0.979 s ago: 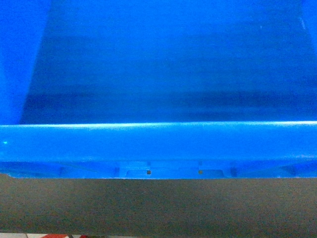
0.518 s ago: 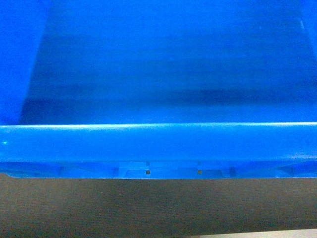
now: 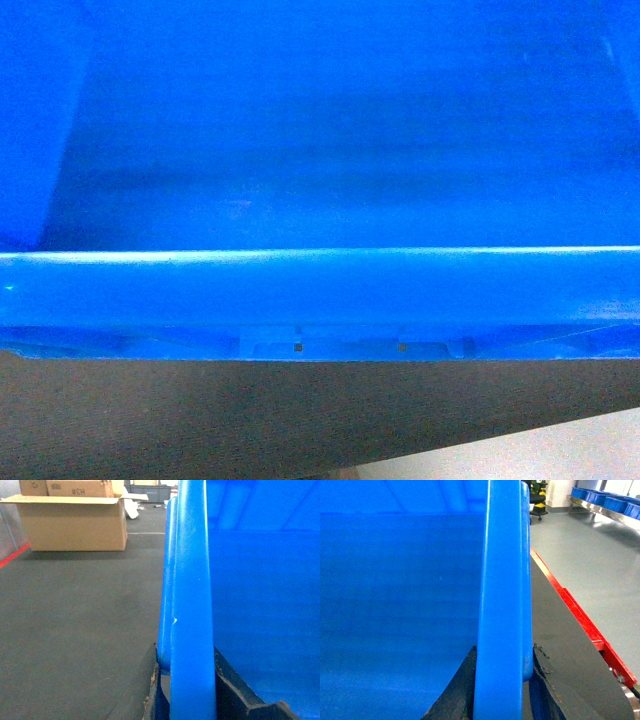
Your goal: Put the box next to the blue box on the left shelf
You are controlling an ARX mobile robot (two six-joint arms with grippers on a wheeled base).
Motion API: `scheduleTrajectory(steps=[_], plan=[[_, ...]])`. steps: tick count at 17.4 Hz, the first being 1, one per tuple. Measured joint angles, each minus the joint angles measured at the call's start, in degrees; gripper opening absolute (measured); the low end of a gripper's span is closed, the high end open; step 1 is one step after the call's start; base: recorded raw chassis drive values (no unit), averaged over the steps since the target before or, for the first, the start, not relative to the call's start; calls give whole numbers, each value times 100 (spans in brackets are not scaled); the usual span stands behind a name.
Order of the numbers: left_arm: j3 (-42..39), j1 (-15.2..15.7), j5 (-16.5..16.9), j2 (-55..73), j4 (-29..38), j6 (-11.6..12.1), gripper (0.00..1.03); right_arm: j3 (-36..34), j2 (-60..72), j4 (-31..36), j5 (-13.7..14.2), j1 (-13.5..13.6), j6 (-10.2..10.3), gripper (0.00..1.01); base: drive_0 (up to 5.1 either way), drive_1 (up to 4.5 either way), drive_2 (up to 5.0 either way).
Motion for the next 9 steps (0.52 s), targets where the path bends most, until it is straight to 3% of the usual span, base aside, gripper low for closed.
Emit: scheduleTrajectory(steps=[9], plan=[[0,0,0,0,-2,2,18,0,0,0,-2,0,0,21,-157,-157,-157]])
